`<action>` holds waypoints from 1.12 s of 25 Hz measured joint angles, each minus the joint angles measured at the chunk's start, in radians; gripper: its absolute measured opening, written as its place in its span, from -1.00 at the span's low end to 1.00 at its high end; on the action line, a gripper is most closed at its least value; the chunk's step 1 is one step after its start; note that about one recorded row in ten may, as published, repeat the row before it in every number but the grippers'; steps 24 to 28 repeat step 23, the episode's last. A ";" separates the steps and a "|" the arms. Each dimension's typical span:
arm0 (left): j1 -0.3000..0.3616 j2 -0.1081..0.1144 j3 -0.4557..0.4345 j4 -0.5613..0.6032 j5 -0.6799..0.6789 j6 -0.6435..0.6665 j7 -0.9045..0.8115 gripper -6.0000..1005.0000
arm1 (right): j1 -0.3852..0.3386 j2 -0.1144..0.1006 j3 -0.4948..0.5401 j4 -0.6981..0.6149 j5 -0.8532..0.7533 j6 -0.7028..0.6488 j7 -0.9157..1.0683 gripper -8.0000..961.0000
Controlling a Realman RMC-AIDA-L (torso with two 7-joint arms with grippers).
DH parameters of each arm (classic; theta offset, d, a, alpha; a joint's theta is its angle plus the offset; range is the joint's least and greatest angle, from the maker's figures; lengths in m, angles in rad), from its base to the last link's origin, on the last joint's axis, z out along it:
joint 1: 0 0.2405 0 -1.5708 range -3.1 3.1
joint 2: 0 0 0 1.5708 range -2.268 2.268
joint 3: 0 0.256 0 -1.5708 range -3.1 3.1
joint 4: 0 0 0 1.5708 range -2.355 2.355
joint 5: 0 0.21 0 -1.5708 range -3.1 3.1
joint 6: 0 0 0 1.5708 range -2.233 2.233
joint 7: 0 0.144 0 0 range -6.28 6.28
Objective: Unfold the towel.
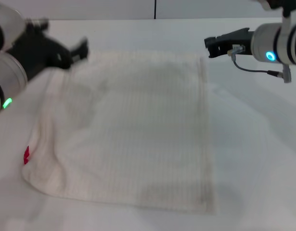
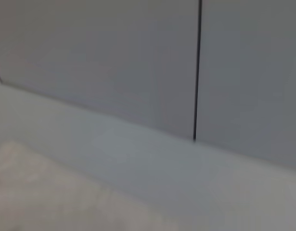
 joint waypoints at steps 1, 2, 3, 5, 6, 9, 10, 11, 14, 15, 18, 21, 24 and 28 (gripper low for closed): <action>0.005 -0.002 -0.007 0.045 0.000 0.110 0.017 0.72 | -0.058 0.001 -0.045 -0.046 0.001 0.072 -0.010 -0.99; 0.008 -0.003 -0.020 0.108 0.000 0.244 0.029 0.72 | -0.182 0.002 -0.134 -0.119 0.001 0.244 -0.030 -0.99; 0.007 -0.004 -0.038 0.176 -0.001 0.379 0.029 0.72 | -0.182 0.002 -0.134 -0.119 0.001 0.244 -0.030 -0.99; -0.009 -0.006 -0.078 0.404 -0.012 0.755 0.023 0.72 | -0.336 0.004 -0.273 -0.136 -0.006 0.549 -0.076 -0.99; -0.009 -0.006 -0.078 0.404 -0.012 0.755 0.023 0.72 | -0.336 0.004 -0.273 -0.136 -0.006 0.549 -0.076 -0.99; -0.055 -0.006 -0.092 0.681 -0.084 1.146 0.016 0.72 | -0.423 0.006 -0.419 -0.016 -0.027 0.938 -0.086 -0.99; -0.070 -0.005 -0.093 0.746 -0.113 1.239 0.015 0.72 | -0.430 0.005 -0.469 0.063 -0.032 1.096 -0.072 -0.99; -0.103 -0.004 -0.095 0.877 -0.163 1.379 0.015 0.72 | -0.428 0.004 -0.521 0.161 -0.034 1.255 -0.049 -0.99; -0.142 -0.005 -0.100 1.026 -0.228 1.497 0.013 0.72 | -0.368 0.005 -0.638 0.502 0.000 1.717 0.081 -0.99; -0.158 -0.005 -0.102 1.079 -0.253 1.518 0.007 0.72 | -0.335 0.006 -0.677 0.617 0.036 1.865 0.138 -0.99; -0.197 -0.006 -0.105 1.235 -0.314 1.560 -0.047 0.72 | -0.287 0.004 -0.773 0.823 0.180 2.156 0.212 -0.99; -0.218 -0.005 -0.106 1.311 -0.333 1.588 -0.104 0.72 | -0.285 0.003 -0.796 0.869 0.235 2.259 0.215 -0.99; -0.229 -0.005 -0.107 1.347 -0.340 1.605 -0.139 0.72 | -0.285 0.004 -0.797 0.867 0.238 2.253 0.215 -0.99; -0.229 -0.005 -0.107 1.347 -0.340 1.605 -0.139 0.72 | -0.285 0.004 -0.797 0.867 0.238 2.253 0.215 -0.99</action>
